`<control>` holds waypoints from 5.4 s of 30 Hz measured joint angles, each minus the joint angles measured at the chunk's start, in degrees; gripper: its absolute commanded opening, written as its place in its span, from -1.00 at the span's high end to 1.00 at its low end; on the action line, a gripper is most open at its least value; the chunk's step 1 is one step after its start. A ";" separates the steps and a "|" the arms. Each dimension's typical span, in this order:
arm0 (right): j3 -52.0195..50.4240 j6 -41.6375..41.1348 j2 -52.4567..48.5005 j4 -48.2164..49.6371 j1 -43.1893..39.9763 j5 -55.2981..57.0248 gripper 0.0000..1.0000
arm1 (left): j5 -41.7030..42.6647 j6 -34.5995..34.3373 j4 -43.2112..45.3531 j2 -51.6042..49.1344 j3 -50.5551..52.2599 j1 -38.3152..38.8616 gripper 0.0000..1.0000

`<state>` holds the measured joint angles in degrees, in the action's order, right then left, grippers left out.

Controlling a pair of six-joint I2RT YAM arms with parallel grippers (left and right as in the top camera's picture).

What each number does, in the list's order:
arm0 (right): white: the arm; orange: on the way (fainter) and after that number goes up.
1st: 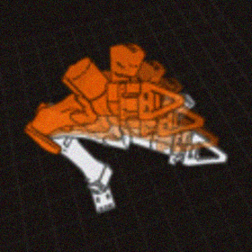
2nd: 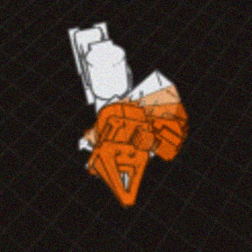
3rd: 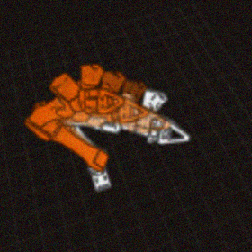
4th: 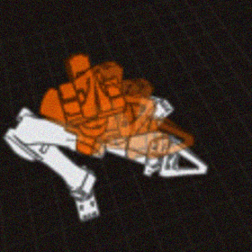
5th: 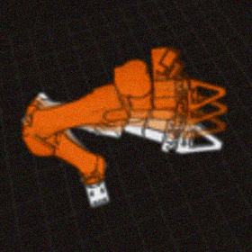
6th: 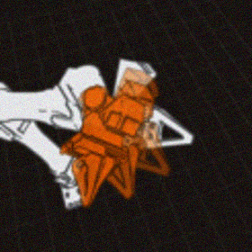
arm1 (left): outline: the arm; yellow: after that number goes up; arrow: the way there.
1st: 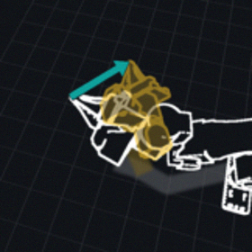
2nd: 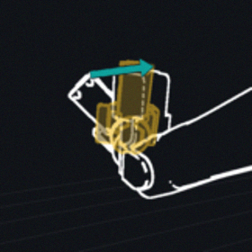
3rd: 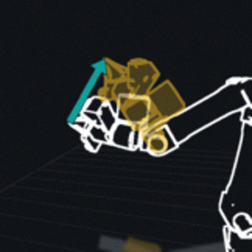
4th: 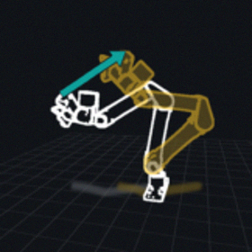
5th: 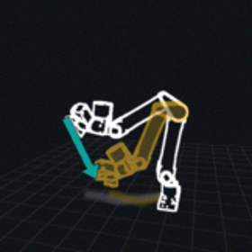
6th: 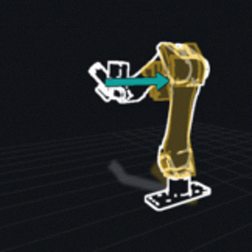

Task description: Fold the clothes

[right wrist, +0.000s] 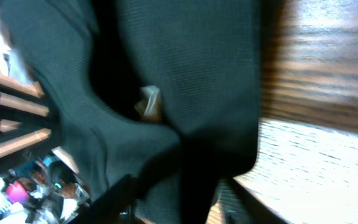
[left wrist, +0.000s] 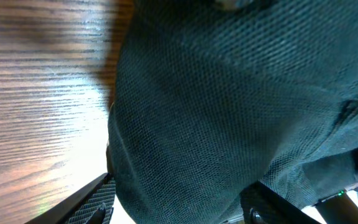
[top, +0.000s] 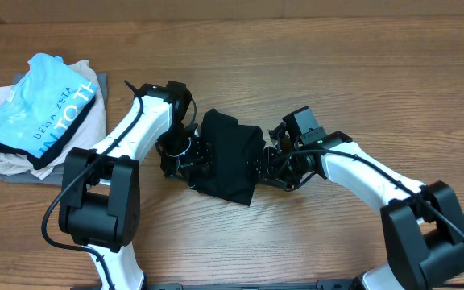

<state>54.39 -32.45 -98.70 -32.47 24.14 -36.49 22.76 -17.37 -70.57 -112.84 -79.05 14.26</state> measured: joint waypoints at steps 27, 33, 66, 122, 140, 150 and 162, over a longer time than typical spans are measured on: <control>0.02 1.33 1.22 -16.96 -5.14 8.39 0.30 | -2.47 0.31 1.03 0.00 0.04 -0.02 -0.29; 1.36 7.48 3.10 -5.49 -13.81 3.65 0.17 | -1.31 2.32 -0.04 0.02 -2.58 -0.66 -0.31; 2.14 11.87 -4.11 3.61 -13.79 4.02 0.92 | -0.90 4.11 9.49 0.00 -7.34 -0.90 -0.82; -2.05 -18.12 -7.13 3.34 -1.01 -7.10 0.88 | 2.84 8.94 10.03 0.00 3.61 -0.42 -0.24; -2.05 -18.34 -7.15 3.13 -1.18 -7.74 0.84 | -1.16 7.52 7.98 0.70 6.58 -7.26 0.22; -2.14 -8.94 -6.45 1.11 -1.62 -9.40 0.80 | 4.61 14.05 2.47 0.66 -7.08 -12.20 -0.30; -2.01 3.30 10.67 7.45 -1.62 -4.72 0.92 | 12.33 14.88 13.88 0.66 -7.26 -0.35 0.50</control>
<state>52.38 -29.15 -88.03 -25.02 22.52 -41.21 35.09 -2.48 -56.69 -112.18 -86.30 13.91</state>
